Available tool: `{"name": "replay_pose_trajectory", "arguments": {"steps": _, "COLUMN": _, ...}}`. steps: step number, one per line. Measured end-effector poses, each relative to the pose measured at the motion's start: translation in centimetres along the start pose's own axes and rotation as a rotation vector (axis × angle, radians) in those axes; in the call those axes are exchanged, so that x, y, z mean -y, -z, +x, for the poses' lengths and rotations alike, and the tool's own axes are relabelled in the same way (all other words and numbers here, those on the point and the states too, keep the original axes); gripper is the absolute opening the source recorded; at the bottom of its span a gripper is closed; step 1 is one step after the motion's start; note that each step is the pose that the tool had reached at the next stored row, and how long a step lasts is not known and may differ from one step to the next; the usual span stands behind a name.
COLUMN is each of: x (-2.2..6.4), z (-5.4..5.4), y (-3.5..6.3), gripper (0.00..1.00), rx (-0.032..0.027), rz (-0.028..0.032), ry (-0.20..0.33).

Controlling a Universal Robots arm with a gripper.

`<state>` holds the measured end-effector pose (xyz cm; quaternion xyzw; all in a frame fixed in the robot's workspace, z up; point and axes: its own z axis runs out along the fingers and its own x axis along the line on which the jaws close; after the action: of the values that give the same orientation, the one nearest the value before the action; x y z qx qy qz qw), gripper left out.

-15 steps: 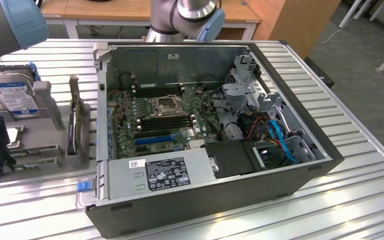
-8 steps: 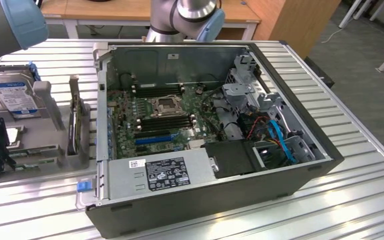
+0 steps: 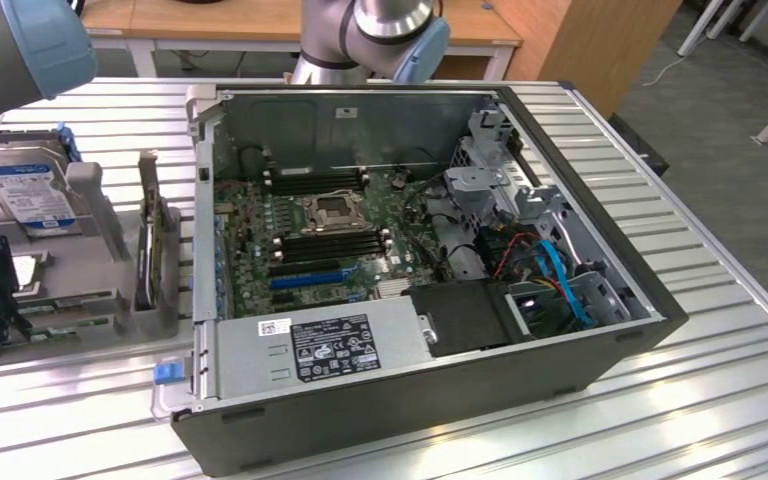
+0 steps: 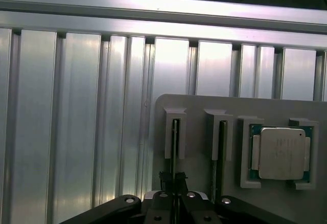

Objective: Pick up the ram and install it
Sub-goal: 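Pick up the ram and move it above insertion slot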

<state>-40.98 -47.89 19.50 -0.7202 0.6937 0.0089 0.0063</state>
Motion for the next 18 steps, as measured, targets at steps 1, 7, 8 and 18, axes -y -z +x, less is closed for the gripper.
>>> {"name": "replay_pose_trajectory", "arguments": {"steps": 1, "x": 0.00, "z": 0.0, "y": 0.01, "gripper": 0.12, "rx": 0.0001, "rz": 0.0001, "ry": 0.000}}
{"name": "replay_pose_trajectory", "arguments": {"steps": 7, "x": -0.01, "z": -0.1, "y": 2.48, "gripper": 0.12, "rx": 0.0002, "rz": 0.0002, "ry": 0.000}}
{"name": "replay_pose_trajectory", "arguments": {"steps": 8, "x": -0.01, "z": -0.1, "y": 2.94, "gripper": 0.12, "rx": 0.0001, "rz": -0.0001, "ry": 0.000}}
{"name": "replay_pose_trajectory", "arguments": {"steps": 18, "x": -0.02, "z": -0.2, "y": 7.47, "gripper": 0.12, "rx": 0.0001, "rz": 0.0001, "ry": 0.000}}
